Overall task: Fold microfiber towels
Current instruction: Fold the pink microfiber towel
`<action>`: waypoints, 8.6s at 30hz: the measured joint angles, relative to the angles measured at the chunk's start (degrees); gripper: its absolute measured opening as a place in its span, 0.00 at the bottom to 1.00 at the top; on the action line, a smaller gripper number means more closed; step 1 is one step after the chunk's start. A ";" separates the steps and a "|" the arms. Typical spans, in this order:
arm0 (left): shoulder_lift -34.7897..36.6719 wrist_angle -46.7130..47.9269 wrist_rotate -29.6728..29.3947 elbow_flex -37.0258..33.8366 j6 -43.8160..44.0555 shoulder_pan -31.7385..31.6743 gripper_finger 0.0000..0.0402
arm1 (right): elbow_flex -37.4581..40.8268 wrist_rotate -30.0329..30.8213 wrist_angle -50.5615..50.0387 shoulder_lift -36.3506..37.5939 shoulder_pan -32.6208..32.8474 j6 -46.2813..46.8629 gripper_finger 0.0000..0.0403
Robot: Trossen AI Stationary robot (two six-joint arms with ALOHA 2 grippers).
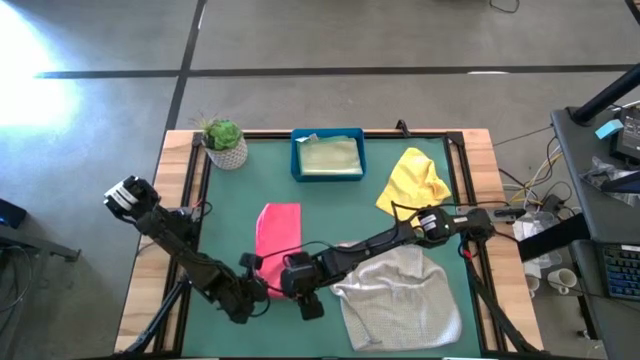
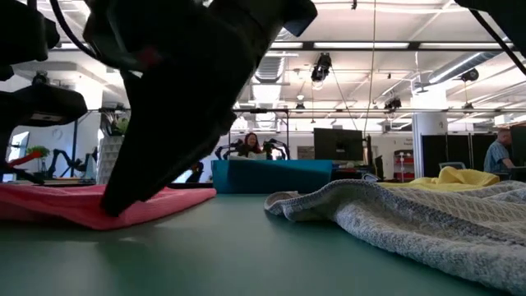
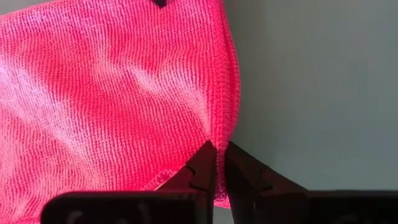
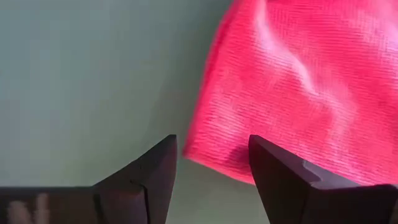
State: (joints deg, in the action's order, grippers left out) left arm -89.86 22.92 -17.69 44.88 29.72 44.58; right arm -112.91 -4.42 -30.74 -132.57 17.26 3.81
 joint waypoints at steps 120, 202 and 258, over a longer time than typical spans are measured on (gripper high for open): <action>12.13 34.91 -10.05 7.02 -14.50 -28.51 0.40 | -13.33 23.87 -27.75 1.72 -13.57 17.50 0.29; 44.15 4.50 8.22 -25.79 31.43 -28.40 0.42 | 28.18 0.88 30.22 13.42 -23.11 20.46 0.43; 40.19 -8.35 -4.25 -25.79 30.99 -28.63 0.42 | 21.03 1.67 -0.14 17.07 -21.53 25.58 0.08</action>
State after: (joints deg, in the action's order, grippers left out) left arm -49.68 14.56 -21.95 19.09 60.71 15.95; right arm -91.88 -2.75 -30.88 -115.50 -4.27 29.39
